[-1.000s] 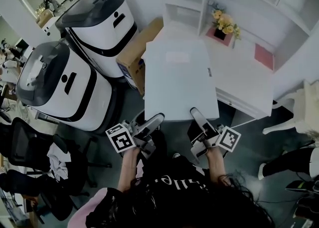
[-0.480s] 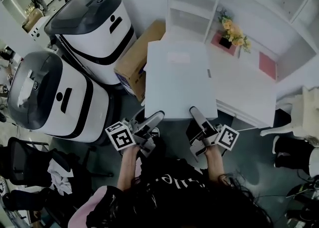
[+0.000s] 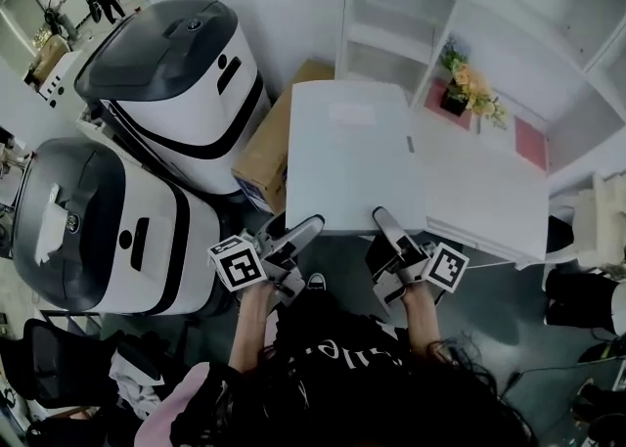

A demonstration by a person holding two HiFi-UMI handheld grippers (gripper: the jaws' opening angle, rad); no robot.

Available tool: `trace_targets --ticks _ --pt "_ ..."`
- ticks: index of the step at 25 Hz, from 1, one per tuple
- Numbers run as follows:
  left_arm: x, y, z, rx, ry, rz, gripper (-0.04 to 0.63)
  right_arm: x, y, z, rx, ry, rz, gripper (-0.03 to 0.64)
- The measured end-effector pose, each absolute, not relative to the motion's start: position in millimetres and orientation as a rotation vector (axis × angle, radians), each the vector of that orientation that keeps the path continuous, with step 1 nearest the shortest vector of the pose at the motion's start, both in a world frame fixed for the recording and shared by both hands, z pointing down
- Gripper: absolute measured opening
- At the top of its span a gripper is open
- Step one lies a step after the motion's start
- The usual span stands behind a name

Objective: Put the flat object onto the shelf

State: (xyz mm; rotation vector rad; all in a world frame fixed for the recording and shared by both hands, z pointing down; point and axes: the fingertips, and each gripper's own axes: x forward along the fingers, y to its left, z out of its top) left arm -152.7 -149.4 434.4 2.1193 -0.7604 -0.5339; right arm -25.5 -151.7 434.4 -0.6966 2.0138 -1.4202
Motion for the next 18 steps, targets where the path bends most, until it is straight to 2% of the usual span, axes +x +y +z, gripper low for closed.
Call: trace_targets --ticks 6,18 --pt "-176 -182 437 2.131 -0.712 -0.514 0.44 -49 -174 442 -0.751 1.964 -1.426 0.311" --pt "-166 -215 437 2.125 -0.616 -0.507 0.44 -39 -197 437 -0.843 1.917 -1.395 0.311"
